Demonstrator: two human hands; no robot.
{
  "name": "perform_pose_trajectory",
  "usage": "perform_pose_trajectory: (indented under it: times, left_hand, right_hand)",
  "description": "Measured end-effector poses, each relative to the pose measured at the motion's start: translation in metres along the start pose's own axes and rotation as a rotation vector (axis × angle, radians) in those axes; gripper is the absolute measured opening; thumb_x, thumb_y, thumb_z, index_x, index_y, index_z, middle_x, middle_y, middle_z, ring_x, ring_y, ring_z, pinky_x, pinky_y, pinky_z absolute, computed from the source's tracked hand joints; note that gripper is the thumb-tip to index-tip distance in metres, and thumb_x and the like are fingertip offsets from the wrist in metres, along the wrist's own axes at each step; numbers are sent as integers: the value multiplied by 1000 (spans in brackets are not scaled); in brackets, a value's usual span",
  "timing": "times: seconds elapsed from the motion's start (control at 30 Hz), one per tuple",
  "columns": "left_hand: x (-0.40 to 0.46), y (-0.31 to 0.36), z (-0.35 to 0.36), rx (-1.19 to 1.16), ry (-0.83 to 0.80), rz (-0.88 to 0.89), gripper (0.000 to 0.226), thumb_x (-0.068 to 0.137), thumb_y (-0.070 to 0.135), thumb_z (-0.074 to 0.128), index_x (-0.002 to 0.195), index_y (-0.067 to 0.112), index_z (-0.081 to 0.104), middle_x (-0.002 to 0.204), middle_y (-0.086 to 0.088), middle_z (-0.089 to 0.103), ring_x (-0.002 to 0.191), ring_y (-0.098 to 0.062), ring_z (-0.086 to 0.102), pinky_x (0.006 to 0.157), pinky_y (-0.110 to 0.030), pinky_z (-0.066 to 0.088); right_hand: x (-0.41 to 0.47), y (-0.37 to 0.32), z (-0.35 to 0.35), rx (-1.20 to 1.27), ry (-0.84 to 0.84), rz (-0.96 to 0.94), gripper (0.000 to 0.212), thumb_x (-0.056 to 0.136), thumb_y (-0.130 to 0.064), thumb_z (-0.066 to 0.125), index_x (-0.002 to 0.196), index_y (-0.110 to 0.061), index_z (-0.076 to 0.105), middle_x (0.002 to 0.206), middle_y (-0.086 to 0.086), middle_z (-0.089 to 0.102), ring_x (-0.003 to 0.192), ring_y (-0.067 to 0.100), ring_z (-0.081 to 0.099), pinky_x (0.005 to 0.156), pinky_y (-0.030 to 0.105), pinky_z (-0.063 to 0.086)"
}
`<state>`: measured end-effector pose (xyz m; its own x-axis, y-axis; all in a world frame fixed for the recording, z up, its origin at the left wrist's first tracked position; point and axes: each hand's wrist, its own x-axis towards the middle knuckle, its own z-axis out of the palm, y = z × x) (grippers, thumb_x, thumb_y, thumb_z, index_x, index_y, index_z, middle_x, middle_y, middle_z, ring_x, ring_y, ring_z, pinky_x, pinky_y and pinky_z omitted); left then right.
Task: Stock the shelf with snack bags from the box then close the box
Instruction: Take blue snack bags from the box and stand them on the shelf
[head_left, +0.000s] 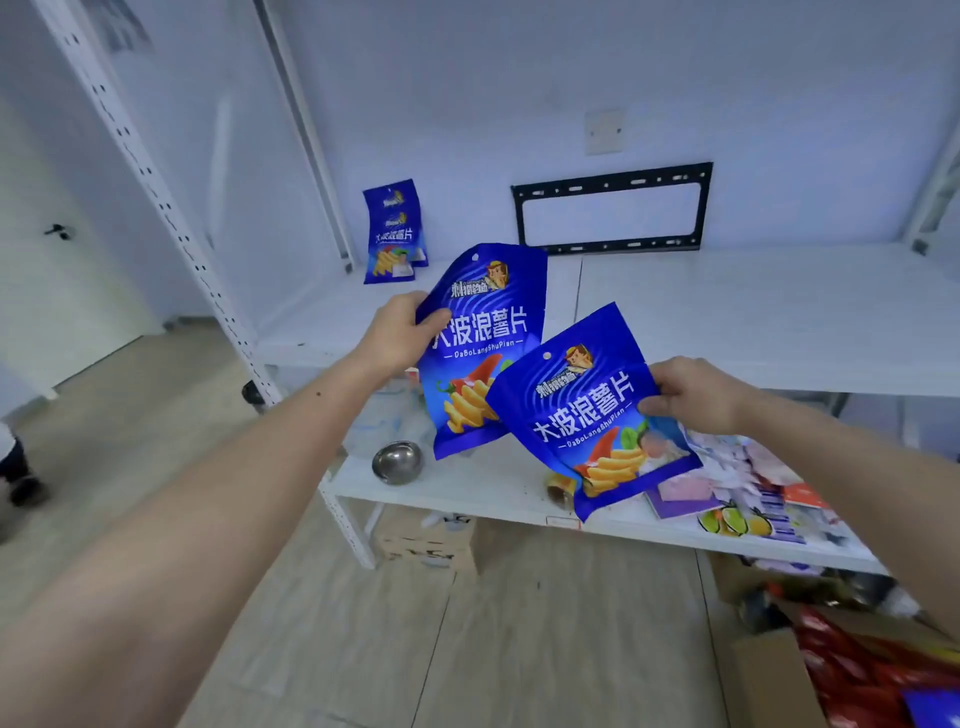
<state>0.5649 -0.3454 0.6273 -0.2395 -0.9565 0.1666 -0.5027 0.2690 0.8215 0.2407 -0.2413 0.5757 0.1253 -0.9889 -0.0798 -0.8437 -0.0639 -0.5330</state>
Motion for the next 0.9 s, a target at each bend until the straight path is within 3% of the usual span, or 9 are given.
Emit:
perform_pose_trajectory:
  times: [0.23,0.43,0.6,0.77,0.9]
  left_hand:
    - [85,-51,-47,-110,95,-48,30,95,32,59,116,10,55,107,-5,70,87,-18,70,67,-33,57]
    - [177,-75,-94,-159,187,-95,38,93,34,61,117,6,57,105,-8,71,84,-19,70,72,-35,58]
    - [248,-110,-122,-164,257,-126,42,91,38,62,118,6,57,106,-7,71,89,-22,70,74,-35,57]
    - [320,-156,-143,-169,264,-141,40,92,37,61,117,6,58,108,-10,70,88,-22,69,67,-30,55]
    - [385,-195,-162,-170,233,-143,37,93,34,60,116,5,58,109,-11,69,84,-21,67,65,-28,54]
  right_hand:
    - [130,-33,-3,29,7,-68,29,94,-23,60,120,-12,56,112,-1,64,96,13,60,67,20,47]
    - [251,-66,-35,110,-10,-123,32,93,-21,60,123,-10,54,118,1,62,110,18,60,81,32,54]
    - [335,-85,-37,128,-26,-128,35,93,-20,60,126,-10,54,117,2,61,106,14,58,69,22,51]
    - [406,-99,-22,120,-41,-99,34,93,-18,59,126,-10,54,113,1,62,101,13,57,67,20,48]
    - [461,-113,-11,173,-20,-56,28,93,-17,60,120,-12,57,106,-1,64,85,7,60,58,12,45]
